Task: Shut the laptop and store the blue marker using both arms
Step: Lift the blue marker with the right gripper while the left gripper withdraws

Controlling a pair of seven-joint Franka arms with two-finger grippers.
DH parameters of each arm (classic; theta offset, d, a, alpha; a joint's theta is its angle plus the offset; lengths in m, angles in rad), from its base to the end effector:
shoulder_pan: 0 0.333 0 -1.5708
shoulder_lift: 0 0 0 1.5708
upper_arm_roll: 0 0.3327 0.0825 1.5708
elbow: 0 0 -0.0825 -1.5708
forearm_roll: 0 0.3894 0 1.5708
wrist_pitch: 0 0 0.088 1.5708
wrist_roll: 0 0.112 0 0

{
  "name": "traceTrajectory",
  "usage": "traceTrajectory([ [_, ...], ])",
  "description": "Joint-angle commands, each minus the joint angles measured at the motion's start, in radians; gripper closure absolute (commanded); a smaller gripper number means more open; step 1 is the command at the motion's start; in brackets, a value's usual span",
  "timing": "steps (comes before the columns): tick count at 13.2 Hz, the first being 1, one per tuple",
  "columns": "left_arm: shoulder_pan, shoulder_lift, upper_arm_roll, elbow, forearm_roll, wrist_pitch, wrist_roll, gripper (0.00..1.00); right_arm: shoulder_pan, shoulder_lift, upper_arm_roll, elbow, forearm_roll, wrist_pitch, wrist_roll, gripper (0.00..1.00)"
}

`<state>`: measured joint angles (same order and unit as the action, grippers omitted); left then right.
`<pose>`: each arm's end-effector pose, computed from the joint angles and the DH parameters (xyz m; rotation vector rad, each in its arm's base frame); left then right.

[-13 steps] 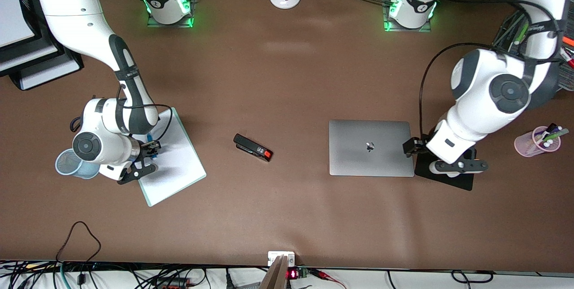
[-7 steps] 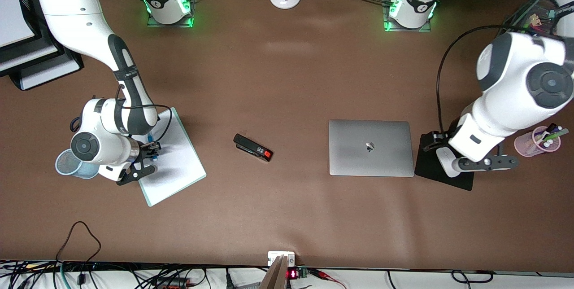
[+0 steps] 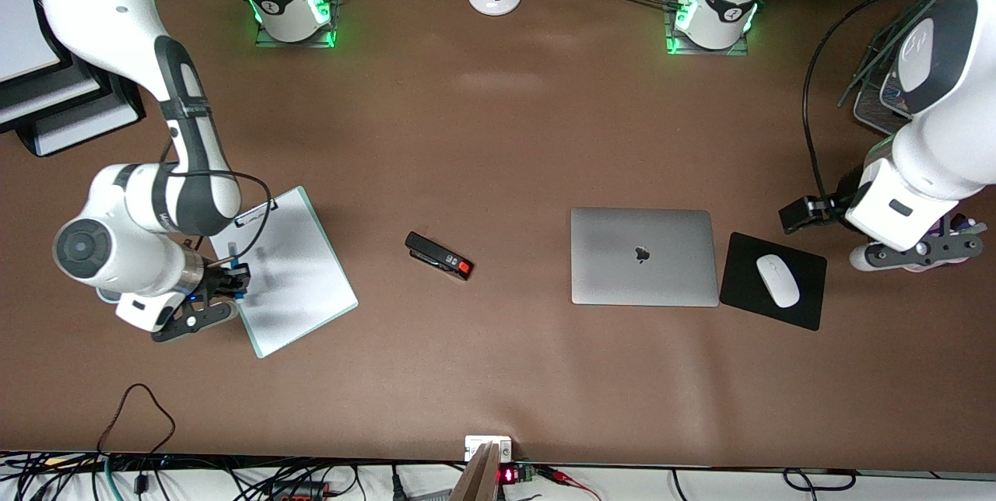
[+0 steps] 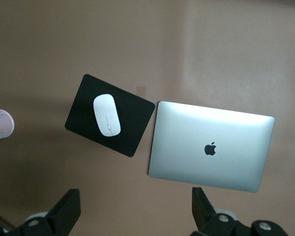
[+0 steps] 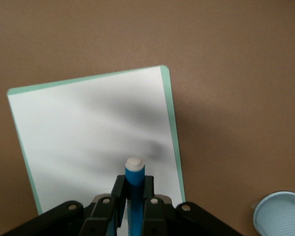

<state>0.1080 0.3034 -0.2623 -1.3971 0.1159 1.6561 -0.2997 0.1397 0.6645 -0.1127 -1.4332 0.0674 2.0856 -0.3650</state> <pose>0.6533 -0.0649 0.5470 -3.0890 -0.2223 0.0387 0.7339 0.0393 0.3087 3.0751 0.5947 -0.0148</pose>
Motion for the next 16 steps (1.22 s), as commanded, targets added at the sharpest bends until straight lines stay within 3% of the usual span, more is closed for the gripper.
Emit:
traceTrajectory([
  [1, 0.01, -0.046, -0.014, 0.0, 0.008, -0.051, 0.01, 0.0, -0.006, -0.043, 0.004, 0.031, 0.015, -0.056, -0.022, 0.95],
  [7, 0.007, -0.11, -0.029, 0.0, 0.005, -0.137, 0.044, 0.0, -0.002, -0.167, 0.001, 0.028, 0.017, -0.07, -0.214, 0.95],
  [11, 0.009, -0.107, -0.025, 0.062, 0.004, -0.171, 0.04, 0.0, 0.0, -0.239, 0.007, 0.027, 0.023, -0.064, -0.527, 0.95],
  [13, 0.007, -0.099, -0.023, 0.07, 0.004, -0.177, 0.042, 0.0, -0.017, -0.256, 0.004, 0.022, 0.116, -0.068, -0.691, 0.95],
  [16, 0.019, -0.096, -0.015, 0.07, -0.005, -0.179, 0.042, 0.0, -0.072, -0.256, 0.005, 0.008, 0.169, -0.07, -0.943, 0.95],
])
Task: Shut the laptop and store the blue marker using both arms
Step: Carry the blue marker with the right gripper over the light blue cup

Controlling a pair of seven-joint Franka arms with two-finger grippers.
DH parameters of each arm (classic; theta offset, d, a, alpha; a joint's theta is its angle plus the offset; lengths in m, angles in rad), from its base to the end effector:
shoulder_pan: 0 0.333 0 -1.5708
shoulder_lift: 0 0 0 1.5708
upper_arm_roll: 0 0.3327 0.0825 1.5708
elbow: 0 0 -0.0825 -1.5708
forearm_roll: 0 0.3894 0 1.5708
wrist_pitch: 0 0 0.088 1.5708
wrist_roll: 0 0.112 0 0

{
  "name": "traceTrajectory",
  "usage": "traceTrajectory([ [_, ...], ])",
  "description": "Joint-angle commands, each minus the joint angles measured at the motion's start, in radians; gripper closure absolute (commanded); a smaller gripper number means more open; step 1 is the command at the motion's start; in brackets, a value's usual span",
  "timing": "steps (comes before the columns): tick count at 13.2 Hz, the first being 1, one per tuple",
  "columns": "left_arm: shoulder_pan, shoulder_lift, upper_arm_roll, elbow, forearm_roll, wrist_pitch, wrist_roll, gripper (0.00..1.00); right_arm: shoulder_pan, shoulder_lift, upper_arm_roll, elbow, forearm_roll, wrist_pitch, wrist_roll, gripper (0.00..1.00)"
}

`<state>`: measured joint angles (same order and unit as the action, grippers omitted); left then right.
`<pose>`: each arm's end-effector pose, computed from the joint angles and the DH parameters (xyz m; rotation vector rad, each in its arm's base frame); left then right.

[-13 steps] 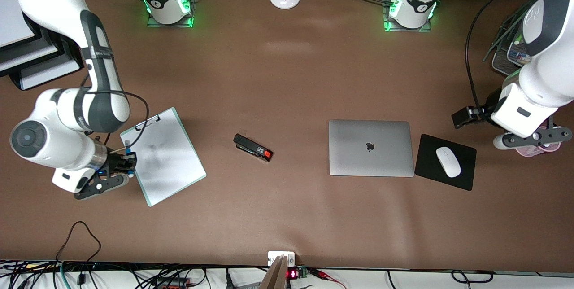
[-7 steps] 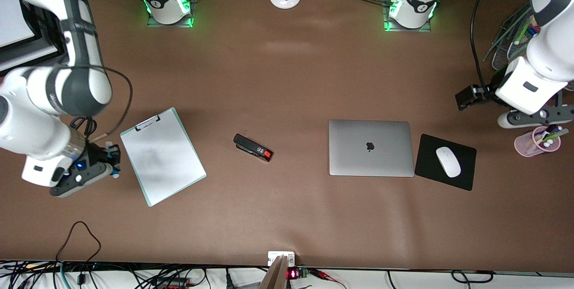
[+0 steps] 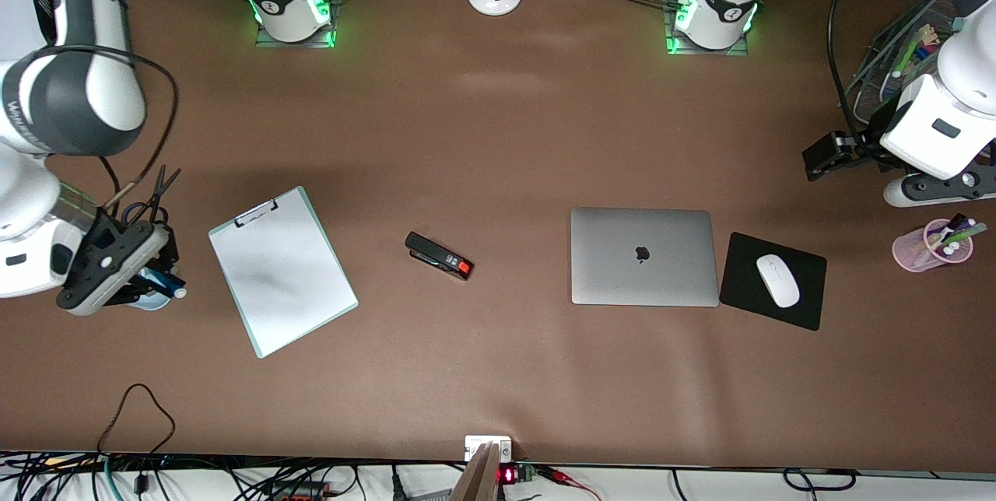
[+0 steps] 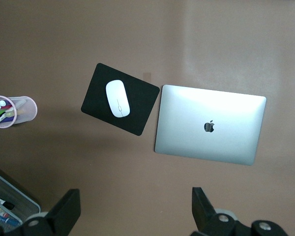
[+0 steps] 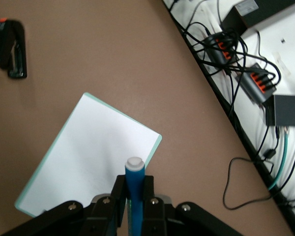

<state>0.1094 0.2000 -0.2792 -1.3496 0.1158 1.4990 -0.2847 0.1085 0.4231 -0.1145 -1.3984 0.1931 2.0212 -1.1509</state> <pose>0.6111 -0.0716 0.6214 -3.0663 -0.1916 0.0438 0.7178 0.0225 0.4956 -2.6612 -1.6191 -0.3814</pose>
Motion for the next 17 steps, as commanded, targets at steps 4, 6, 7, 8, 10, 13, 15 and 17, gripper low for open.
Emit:
traceTrajectory([
  [4, 0.023, -0.034, 0.001, 0.009, -0.004, -0.026, 0.032, 0.0, -0.107, -0.009, 0.007, -0.044, 0.115, -0.085, -0.456, 0.95],
  [6, -0.034, -0.091, 0.008, -0.043, 0.01, -0.028, 0.033, 0.0, -0.138, -0.004, 0.007, -0.042, 0.147, -0.145, -0.6, 0.95],
  [7, -0.034, -0.117, 0.008, -0.069, 0.008, -0.025, 0.033, 0.0, -0.159, 0.0, 0.007, -0.041, 0.175, -0.192, -0.675, 0.95],
  [8, -0.036, -0.138, 0.014, -0.091, 0.004, -0.025, 0.033, 0.0, -0.177, 0.009, 0.007, -0.037, 0.199, -0.229, -0.744, 0.95],
  [10, -0.039, -0.18, 0.035, -0.127, -0.007, -0.022, 0.033, 0.0, -0.211, 0.02, 0.007, -0.037, 0.222, -0.3, -0.861, 0.95],
  [13, -0.092, -0.235, 0.115, -0.183, -0.056, -0.014, 0.07, 0.0, -0.256, 0.026, 0.009, -0.034, 0.227, -0.401, -0.976, 0.95],
  [15, -0.103, -0.244, 0.179, -0.189, -0.111, -0.014, 0.124, 0.0, -0.289, 0.031, 0.009, -0.028, 0.23, -0.458, -1.044, 0.95],
  [17, -0.105, -0.254, 0.181, -0.19, -0.111, -0.014, 0.127, 0.0, -0.309, 0.046, 0.007, -0.027, 0.235, -0.475, -1.114, 0.95],
])
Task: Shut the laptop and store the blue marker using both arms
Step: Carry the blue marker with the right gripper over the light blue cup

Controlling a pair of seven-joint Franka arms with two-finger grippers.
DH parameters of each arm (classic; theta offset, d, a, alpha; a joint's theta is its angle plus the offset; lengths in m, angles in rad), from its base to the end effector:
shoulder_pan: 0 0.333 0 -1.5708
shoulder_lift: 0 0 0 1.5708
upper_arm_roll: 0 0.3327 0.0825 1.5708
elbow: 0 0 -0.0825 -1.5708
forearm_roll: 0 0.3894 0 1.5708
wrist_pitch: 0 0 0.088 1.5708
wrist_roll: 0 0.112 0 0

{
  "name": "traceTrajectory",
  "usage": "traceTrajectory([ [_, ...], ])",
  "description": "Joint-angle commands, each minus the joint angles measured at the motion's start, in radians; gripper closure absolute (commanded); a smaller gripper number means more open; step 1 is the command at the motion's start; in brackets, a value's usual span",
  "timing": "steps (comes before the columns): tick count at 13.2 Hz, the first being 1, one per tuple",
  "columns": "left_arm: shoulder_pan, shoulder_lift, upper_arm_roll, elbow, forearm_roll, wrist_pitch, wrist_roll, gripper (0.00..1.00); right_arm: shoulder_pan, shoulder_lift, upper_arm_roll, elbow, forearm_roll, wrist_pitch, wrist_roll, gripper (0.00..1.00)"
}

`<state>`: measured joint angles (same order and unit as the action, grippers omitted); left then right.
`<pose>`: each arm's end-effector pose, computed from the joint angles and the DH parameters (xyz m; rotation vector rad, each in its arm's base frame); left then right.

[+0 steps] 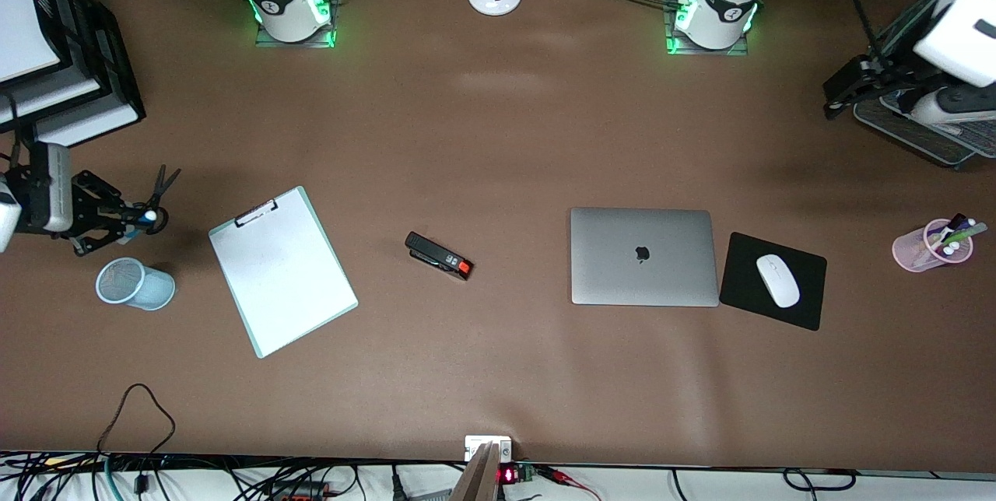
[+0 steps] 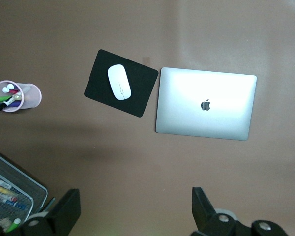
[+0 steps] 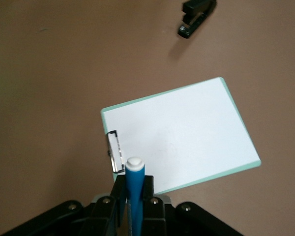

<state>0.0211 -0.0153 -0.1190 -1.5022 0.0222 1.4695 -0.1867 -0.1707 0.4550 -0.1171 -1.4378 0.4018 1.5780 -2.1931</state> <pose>0.5422 -0.0512 0.6682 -3.1121 -0.1415 0.0217 0.6553 -0.1354 0.4247 -1.6461 -2.1672 -0.3142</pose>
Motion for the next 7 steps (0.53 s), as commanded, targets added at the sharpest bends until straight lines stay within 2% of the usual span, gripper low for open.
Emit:
traceTrajectory([
  [1, -0.021, -0.046, 0.021, -0.042, -0.018, 0.015, 0.029, 0.0, -0.042, 0.024, 0.01, 0.013, 0.026, -0.032, -0.103, 0.95],
  [3, -0.038, -0.086, 0.019, -0.097, -0.013, 0.043, 0.027, 0.0, -0.061, 0.06, 0.01, 0.051, 0.026, -0.039, -0.161, 0.95],
  [5, -0.027, -0.147, 0.019, -0.191, -0.015, 0.089, 0.029, 0.0, -0.091, 0.111, 0.01, 0.111, 0.026, -0.081, -0.204, 0.95],
  [7, -0.026, -0.158, 0.019, -0.214, -0.012, 0.101, 0.029, 0.0, -0.116, 0.146, 0.01, 0.151, 0.026, -0.101, -0.231, 0.95],
])
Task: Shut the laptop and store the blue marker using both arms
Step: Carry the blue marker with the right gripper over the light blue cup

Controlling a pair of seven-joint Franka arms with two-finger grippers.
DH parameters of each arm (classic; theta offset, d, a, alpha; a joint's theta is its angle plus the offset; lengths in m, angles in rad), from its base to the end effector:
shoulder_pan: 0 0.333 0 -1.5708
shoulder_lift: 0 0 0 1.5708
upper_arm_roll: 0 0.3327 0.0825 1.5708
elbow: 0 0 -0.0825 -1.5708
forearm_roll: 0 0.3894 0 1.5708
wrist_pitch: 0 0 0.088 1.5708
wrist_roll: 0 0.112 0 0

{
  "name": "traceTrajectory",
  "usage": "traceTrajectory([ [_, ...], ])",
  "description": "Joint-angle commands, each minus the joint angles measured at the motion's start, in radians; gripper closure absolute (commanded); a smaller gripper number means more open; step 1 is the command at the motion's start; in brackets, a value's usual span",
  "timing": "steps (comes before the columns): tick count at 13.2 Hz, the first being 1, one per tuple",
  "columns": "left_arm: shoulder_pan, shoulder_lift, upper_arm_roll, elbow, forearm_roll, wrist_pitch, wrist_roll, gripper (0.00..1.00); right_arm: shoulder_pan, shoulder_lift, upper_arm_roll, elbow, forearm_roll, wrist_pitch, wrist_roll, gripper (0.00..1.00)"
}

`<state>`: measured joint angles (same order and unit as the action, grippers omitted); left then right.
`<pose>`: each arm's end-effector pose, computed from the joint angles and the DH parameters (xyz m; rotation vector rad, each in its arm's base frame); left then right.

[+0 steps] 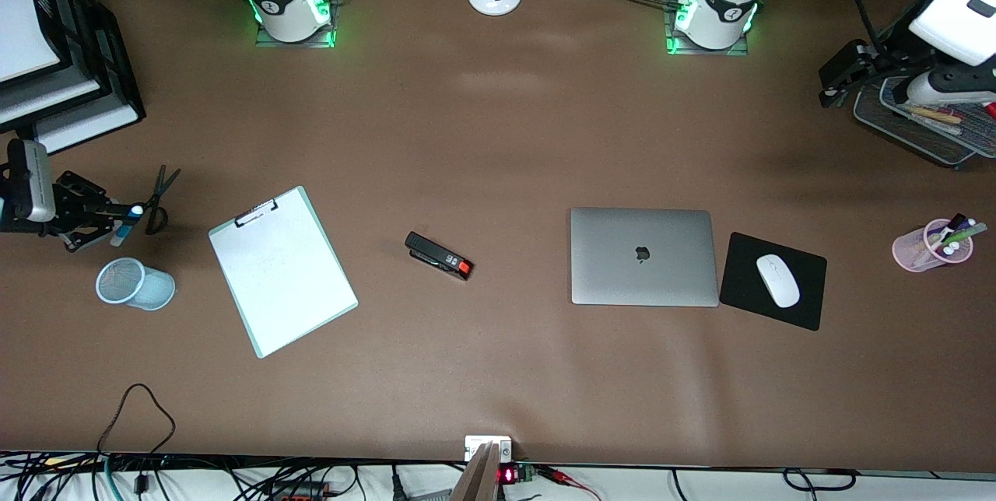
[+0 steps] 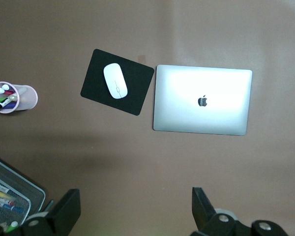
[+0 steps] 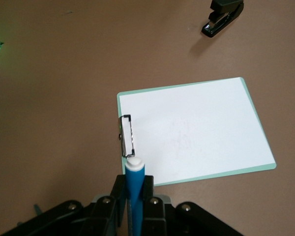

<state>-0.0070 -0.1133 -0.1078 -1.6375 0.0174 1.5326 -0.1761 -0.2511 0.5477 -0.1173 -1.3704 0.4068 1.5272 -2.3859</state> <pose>0.5150 -0.0610 0.6619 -3.1119 -0.0975 -0.0186 0.6551 -0.1876 0.3901 -1.4916 -2.2242 -0.3576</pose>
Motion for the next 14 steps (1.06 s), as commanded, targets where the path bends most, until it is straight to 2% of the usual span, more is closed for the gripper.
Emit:
traceTrajectory([
  [1, 0.002, -0.06, 0.008, -0.077, -0.005, 0.041, 0.017, 0.0, -0.039, 0.063, 0.01, 0.089, 0.021, -0.05, -0.045, 0.95],
  [7, 0.01, -0.049, 0.01, -0.082, -0.004, 0.073, 0.006, 0.0, -0.042, 0.15, 0.011, 0.185, 0.021, -0.05, -0.157, 0.95],
  [9, 0.044, -0.049, 0.011, -0.081, -0.005, 0.08, 0.017, 0.0, -0.042, 0.185, 0.011, 0.221, 0.021, -0.048, -0.186, 0.95],
  [14, 0.047, -0.055, -0.01, -0.073, -0.011, 0.083, 0.017, 0.0, -0.051, 0.242, 0.025, 0.278, 0.021, -0.042, -0.193, 0.95],
])
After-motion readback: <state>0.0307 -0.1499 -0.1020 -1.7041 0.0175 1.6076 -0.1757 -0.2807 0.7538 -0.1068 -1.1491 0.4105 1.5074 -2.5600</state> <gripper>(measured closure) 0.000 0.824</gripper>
